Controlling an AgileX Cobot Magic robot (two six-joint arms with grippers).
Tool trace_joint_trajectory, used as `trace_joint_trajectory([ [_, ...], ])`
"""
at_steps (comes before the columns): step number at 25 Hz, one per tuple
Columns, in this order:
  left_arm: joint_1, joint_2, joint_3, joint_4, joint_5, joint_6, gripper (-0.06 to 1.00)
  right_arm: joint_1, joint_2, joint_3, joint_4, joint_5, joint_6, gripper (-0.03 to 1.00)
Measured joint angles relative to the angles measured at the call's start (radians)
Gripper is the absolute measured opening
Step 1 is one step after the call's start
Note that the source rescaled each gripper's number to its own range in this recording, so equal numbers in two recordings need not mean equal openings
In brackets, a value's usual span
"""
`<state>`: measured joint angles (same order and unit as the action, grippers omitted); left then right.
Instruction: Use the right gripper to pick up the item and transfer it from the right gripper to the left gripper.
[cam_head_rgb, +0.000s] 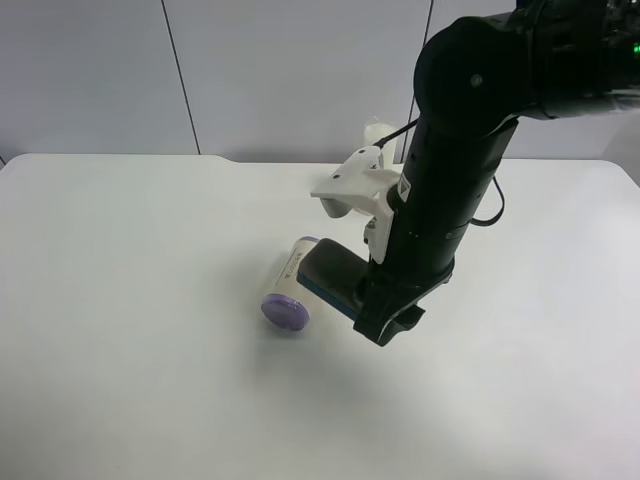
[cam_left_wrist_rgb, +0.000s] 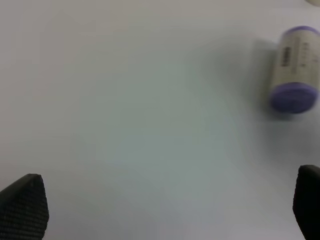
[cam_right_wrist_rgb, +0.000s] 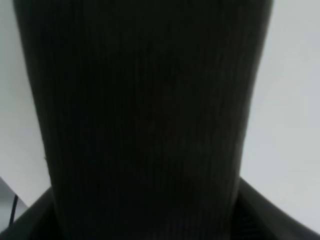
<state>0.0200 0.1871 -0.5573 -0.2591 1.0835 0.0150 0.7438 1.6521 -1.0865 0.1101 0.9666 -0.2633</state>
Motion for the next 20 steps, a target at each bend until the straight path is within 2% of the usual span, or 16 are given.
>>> trace_joint_trajectory([
  [7,-0.002,0.225,-0.064,-0.158,0.034,0.022,1.0,0.005,0.0,0.0,0.017,-0.021,-0.012,0.0],
  [14,-0.07,0.387,-0.079,-0.294,0.033,0.023,1.0,0.005,-0.025,0.0,0.124,-0.04,-0.103,0.0],
  [20,-0.086,0.508,-0.079,-0.415,0.03,0.051,1.0,0.005,-0.083,0.0,0.143,-0.046,-0.129,0.0],
])
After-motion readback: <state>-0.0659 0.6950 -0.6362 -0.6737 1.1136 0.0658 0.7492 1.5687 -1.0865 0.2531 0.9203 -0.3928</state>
